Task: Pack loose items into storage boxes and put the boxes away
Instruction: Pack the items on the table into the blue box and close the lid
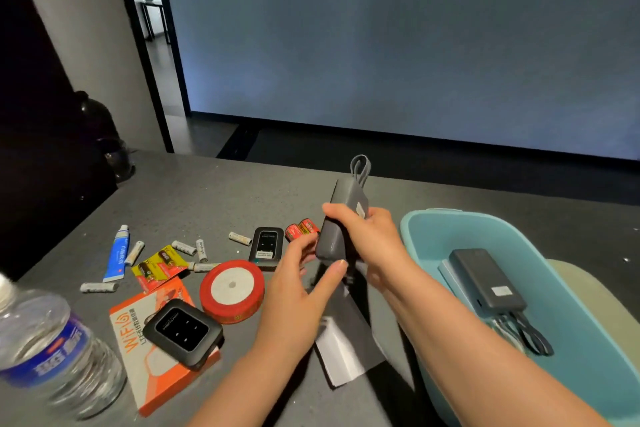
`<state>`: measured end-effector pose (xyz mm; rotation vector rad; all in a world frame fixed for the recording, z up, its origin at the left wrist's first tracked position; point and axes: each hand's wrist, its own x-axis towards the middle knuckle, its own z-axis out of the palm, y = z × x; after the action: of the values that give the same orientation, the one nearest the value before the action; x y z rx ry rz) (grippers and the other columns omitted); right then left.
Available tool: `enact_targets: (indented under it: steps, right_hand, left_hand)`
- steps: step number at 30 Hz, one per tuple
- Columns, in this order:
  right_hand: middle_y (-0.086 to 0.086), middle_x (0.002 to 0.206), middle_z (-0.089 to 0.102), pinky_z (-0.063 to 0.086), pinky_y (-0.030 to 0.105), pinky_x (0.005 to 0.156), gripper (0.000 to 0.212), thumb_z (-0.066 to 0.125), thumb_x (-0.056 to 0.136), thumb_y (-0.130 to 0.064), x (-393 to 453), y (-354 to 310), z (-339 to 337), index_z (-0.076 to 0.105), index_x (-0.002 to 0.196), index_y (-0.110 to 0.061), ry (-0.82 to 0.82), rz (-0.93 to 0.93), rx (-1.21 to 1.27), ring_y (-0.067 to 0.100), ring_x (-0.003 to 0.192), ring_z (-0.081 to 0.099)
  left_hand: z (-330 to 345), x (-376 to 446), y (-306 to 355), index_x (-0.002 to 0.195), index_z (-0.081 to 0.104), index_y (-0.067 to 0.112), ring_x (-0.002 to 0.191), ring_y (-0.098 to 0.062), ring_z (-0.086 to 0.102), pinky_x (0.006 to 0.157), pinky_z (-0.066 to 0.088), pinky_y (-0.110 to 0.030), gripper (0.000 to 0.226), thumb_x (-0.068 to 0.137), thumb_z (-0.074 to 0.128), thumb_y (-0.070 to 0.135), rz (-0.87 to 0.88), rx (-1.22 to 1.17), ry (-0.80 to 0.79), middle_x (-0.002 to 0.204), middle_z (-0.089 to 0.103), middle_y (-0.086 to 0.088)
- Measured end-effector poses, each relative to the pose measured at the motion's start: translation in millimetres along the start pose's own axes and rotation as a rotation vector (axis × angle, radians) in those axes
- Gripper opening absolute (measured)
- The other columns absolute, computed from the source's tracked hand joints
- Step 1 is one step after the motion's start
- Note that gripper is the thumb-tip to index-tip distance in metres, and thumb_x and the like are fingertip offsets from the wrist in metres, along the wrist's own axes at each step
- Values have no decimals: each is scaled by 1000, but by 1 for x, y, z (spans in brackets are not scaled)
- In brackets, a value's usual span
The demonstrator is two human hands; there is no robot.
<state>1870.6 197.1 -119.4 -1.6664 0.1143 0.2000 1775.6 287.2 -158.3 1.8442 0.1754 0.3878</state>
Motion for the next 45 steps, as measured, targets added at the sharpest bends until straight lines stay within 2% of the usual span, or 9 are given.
enact_targets:
  steps: [3,6,11,14,18,27,30,33,45]
  right_hand:
    - [6,76,71,53,24,54,28,78,74,-35,-37,-8,-25,67,87,-12,-106,37,110,14,63,68]
    - [-2,88,67,54,22,55,53,75,77,-44,-61,-8,-56,56,113,-11,-121,53,64,7,71,68]
    - [-21,121,47,42,19,91,85,84,66,-40,-90,13,-139,38,136,-38,150,-543,-557,-1,110,49]
    - [-28,135,37,29,22,106,91,79,60,-48,-96,11,-170,34,139,-45,-70,-763,-927,-3,129,33]
    - [-19,127,50,41,28,98,82,72,55,-48,-90,10,-194,49,132,-36,-13,-845,-1118,5,119,46]
    - [-24,95,60,48,20,74,65,74,46,-55,-72,12,-224,59,107,-40,161,-531,-955,-2,88,57]
    - [-17,81,66,53,30,68,52,73,47,-57,-42,15,-227,63,92,-34,286,-278,-919,3,77,62]
    - [-9,68,63,44,28,51,44,69,51,-60,-12,20,-226,62,77,-25,299,-129,-1113,14,69,61]
    - [-5,64,48,29,25,47,41,66,72,-55,36,34,-213,46,62,-20,281,-53,-1414,21,70,53]
  left_hand:
    - [11,-18,23,105,47,47,94,19,54,75,39,1,34,84,67,28,89,-57,2,97,58,41]
    - [24,-27,33,105,58,31,83,1,64,70,48,-13,20,89,63,21,124,-138,16,91,68,17]
    - [39,-20,45,94,66,13,77,-10,69,66,54,-22,11,92,56,17,-35,-333,14,82,73,0]
    - [61,-19,52,91,68,13,83,-19,70,77,52,-37,17,93,54,23,-45,-306,-76,84,74,-2]
    - [98,-18,67,92,68,13,77,-16,68,71,50,-33,17,92,58,26,-33,-338,-265,83,74,-5]
    - [137,1,67,114,64,17,98,-7,64,81,48,-16,39,87,58,45,81,-232,-396,109,70,6]
    - [135,8,49,132,48,31,136,2,29,113,26,-24,54,87,45,61,286,207,-266,144,41,18]
    - [136,8,30,147,26,28,144,-1,-4,119,4,-28,65,91,47,54,267,501,-290,156,12,16]
    - [130,-1,14,147,25,30,143,4,-2,114,9,-21,55,96,45,36,167,403,-312,155,5,23]
